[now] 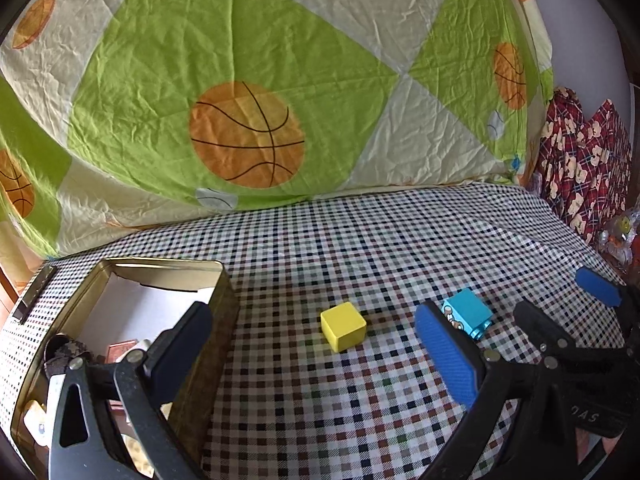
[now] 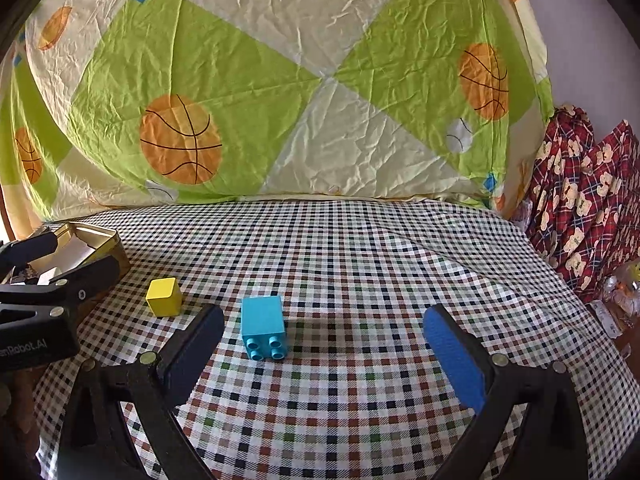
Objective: Organize rigid objects
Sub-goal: 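Approach the yellow cube with the left tool while the right tool approaches the blue brick, then grasp the yellow cube with the left tool while the right tool grasps the blue brick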
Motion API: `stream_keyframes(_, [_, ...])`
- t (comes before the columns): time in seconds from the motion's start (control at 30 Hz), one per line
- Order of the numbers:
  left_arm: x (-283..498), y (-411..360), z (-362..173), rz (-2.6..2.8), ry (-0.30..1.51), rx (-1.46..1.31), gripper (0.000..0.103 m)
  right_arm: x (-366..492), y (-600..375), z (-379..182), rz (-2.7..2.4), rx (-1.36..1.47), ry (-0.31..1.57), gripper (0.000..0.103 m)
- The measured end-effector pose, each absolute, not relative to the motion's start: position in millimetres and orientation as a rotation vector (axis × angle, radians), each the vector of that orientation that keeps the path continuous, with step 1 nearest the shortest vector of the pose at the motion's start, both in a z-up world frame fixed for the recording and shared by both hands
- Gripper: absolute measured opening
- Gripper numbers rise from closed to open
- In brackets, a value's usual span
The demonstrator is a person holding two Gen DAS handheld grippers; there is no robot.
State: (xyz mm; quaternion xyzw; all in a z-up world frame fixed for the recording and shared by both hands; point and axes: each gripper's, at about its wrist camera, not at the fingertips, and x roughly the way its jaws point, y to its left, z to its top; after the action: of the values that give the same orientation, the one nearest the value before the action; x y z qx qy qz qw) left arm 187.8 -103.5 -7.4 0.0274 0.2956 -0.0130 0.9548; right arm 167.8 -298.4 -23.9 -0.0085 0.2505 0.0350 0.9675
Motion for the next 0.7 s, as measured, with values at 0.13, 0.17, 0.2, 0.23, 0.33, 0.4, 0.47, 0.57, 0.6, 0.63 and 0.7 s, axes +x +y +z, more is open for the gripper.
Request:
stream_keyframes(0.13, [208.1, -106.7, -18.5, -0.032, 0.660, 0.032, 0.103, 178.0, -309.7, -23.8, 0.098, 0.021, 0.528, 0.100])
stream_keyframes(0.17, [213.3, -106.6, -21.4, -0.031, 0.673, 0.030, 0.103, 180.4, -309.7, -24.5, 0.108, 0.024, 0.536, 0.095])
stream_keyframes(0.2, [217.9, -106.6, -24.3, -0.026, 0.685, 0.027, 0.103, 183.0, -308.3, -25.9, 0.127, 0.025, 0.548, 0.092])
stream_keyframes(0.23, [221.5, -106.4, -26.6, -0.021, 0.691, 0.026, 0.103, 185.6, -305.7, -27.7, 0.150, 0.020, 0.565, 0.087])
stream_keyframes(0.33, [229.5, -102.4, -32.5, -0.010, 0.706, 0.021, 0.102, 190.4, -295.5, -31.5, 0.201, -0.006, 0.603, 0.079])
stream_keyframes(0.4, [232.8, -99.3, -35.3, -0.016, 0.715, 0.007, 0.102, 191.3, -289.9, -34.0, 0.235, -0.015, 0.610, 0.078])
stream_keyframes(0.47, [234.2, -99.2, -37.6, -0.030, 0.721, 0.006, 0.100, 196.7, -283.2, -40.2, 0.243, -0.037, 0.640, 0.074])
stream_keyframes(0.57, [235.7, -103.9, -39.8, -0.042, 0.722, 0.024, 0.097, 206.4, -273.2, -50.5, 0.282, -0.043, 0.690, 0.065])
stream_keyframes(0.6, [235.6, -105.6, -40.5, -0.050, 0.720, 0.031, 0.095, 210.3, -269.2, -55.0, 0.283, -0.057, 0.710, 0.065])
stream_keyframes(0.63, [236.9, -107.8, -41.6, -0.055, 0.723, 0.040, 0.093, 213.3, -266.2, -58.9, 0.281, -0.071, 0.728, 0.063])
stream_keyframes(0.7, [239.9, -111.3, -45.3, -0.069, 0.739, 0.049, 0.089, 218.9, -262.4, -63.7, 0.293, -0.071, 0.752, 0.056])
